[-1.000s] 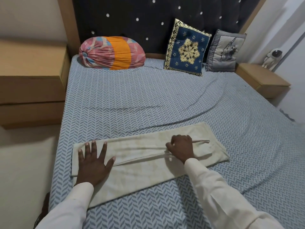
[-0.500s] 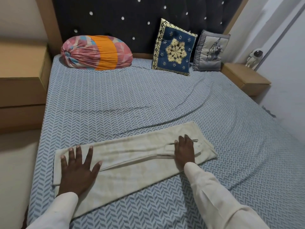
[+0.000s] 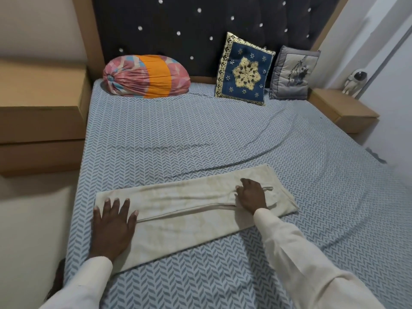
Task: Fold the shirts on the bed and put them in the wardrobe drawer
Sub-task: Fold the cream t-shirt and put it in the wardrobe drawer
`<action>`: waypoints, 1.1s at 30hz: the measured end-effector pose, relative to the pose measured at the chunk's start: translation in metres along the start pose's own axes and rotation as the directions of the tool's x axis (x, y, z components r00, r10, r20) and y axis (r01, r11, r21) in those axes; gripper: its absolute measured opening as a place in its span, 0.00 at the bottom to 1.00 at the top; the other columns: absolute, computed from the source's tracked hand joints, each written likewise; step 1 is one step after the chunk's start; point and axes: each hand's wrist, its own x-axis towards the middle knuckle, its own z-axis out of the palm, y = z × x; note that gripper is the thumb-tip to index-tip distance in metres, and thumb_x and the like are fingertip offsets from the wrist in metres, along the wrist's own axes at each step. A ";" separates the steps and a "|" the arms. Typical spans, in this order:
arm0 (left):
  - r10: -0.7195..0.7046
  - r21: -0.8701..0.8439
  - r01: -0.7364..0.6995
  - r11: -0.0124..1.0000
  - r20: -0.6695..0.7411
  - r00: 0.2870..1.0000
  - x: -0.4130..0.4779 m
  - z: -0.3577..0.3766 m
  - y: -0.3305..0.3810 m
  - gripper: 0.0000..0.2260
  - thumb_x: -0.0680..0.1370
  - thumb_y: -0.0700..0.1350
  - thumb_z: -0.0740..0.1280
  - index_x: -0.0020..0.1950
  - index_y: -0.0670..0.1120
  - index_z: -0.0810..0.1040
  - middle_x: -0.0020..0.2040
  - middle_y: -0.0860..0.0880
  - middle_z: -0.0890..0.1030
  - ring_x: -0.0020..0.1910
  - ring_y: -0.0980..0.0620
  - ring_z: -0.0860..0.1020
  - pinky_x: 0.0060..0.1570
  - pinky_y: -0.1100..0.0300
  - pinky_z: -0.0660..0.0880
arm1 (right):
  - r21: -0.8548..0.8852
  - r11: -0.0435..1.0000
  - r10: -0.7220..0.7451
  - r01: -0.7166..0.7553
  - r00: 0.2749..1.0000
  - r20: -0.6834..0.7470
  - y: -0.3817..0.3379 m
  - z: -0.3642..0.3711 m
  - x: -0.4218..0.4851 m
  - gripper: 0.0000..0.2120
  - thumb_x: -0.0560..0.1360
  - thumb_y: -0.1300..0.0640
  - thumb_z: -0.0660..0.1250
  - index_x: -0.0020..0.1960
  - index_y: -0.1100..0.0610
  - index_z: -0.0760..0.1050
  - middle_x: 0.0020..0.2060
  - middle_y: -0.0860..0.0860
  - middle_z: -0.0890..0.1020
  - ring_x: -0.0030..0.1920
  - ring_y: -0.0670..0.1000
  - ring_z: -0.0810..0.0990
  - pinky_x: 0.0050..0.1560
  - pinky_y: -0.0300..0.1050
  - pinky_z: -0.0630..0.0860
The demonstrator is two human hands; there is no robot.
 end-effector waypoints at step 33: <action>-0.393 -0.829 0.501 0.250 0.386 0.835 -0.100 -0.022 -0.015 0.20 0.67 0.50 0.69 0.57 0.44 0.80 0.47 0.45 0.84 0.42 0.44 0.81 0.44 0.52 0.78 | 0.221 0.955 -0.269 0.196 0.887 0.376 -0.377 0.040 -0.095 0.23 0.72 0.48 0.68 0.62 0.58 0.71 0.57 0.55 0.79 0.57 0.58 0.79 0.53 0.47 0.74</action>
